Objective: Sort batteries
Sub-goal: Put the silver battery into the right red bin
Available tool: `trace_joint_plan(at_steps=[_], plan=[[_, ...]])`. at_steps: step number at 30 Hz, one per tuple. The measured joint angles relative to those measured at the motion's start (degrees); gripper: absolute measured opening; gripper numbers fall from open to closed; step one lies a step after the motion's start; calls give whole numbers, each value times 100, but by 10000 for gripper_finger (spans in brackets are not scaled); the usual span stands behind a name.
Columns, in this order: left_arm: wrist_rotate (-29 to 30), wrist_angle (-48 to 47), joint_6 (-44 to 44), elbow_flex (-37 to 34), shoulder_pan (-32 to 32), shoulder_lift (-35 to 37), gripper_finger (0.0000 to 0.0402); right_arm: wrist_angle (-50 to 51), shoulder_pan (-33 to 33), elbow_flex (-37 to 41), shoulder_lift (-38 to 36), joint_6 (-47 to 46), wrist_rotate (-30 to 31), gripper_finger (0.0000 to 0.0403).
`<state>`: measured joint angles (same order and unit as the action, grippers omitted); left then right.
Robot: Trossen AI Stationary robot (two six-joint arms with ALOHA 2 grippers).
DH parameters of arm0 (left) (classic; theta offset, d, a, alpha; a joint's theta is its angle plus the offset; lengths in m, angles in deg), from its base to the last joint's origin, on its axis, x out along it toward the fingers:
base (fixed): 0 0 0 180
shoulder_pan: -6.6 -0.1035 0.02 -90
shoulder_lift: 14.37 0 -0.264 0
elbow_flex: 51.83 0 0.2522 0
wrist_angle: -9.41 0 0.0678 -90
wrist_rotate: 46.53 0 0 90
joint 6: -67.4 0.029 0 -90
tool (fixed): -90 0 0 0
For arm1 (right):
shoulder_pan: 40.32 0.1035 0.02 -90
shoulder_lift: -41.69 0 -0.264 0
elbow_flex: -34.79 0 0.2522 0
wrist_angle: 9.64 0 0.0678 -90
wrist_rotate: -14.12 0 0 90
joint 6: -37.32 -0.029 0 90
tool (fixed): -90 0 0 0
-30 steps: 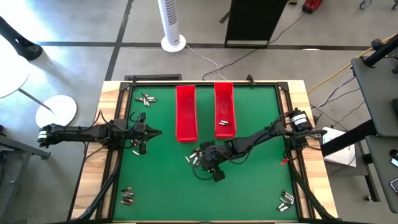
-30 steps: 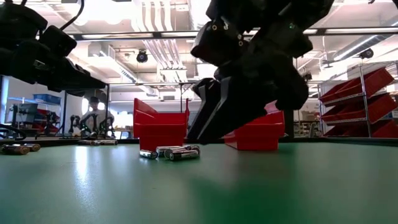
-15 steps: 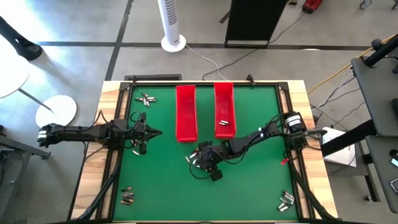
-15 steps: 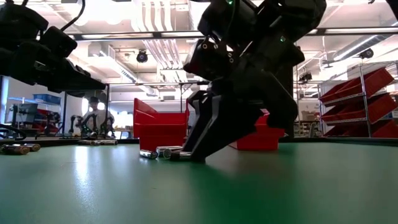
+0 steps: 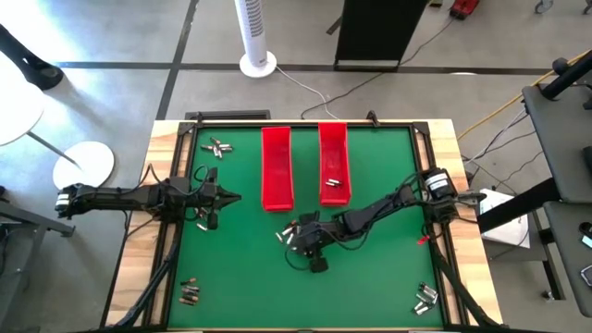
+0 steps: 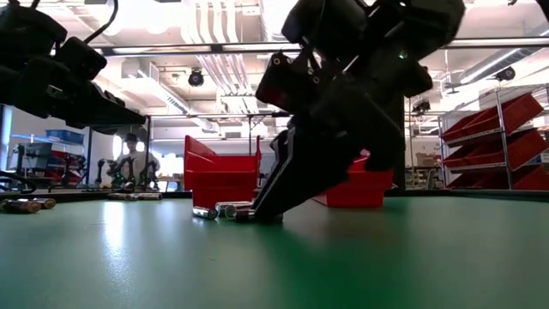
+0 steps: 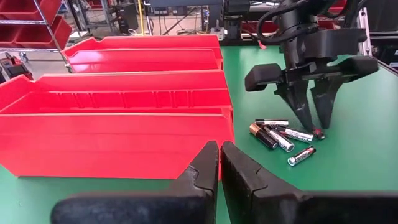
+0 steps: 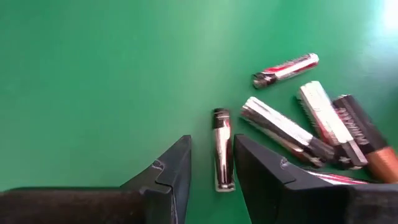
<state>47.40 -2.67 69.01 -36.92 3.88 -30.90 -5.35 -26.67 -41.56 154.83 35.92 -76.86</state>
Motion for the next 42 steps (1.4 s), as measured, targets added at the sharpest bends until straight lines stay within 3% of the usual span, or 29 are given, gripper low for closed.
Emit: trace_joint_plan(at_steps=[5, 12, 24, 32, 42], plan=[[0, 1, 0, -1, 0, 0, 0, -413, 62, 244, 0, -502, 337, 110], [0, 1, 0, -1, 0, 0, 0, -819, 179, 517, 0, -332, 459, 112], [0, -1, 0, 0, 0, 0, 0, -800, 209, 544, 239, -485, 418, 71], [0, 1, 0, 1, 0, -4, 0, -417, 209, 527, 354, -345, 398, 33], [0, 0, 0, 1, 0, -11, 0, 615, 201, 547, -105, -162, 395, 32]])
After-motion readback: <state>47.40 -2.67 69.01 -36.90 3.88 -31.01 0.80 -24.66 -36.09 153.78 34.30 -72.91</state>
